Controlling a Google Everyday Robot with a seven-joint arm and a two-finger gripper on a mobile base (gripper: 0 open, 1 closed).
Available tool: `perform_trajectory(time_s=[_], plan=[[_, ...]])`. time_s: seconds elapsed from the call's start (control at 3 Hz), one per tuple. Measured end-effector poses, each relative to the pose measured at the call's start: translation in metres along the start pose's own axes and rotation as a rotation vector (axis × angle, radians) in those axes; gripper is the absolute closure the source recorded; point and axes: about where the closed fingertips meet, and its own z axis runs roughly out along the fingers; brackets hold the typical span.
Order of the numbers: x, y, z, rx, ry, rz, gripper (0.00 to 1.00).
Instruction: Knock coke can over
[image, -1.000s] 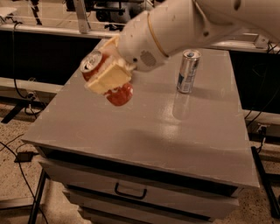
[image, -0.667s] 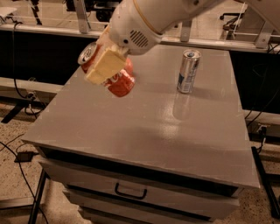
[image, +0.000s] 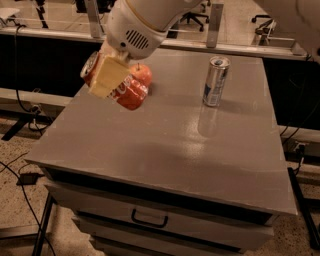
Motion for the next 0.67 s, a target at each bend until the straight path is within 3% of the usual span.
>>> perform_trajectory(time_s=[0.67], plan=[[0.041,-0.029,0.019,-0.031,0.194,-0.024,1.0]])
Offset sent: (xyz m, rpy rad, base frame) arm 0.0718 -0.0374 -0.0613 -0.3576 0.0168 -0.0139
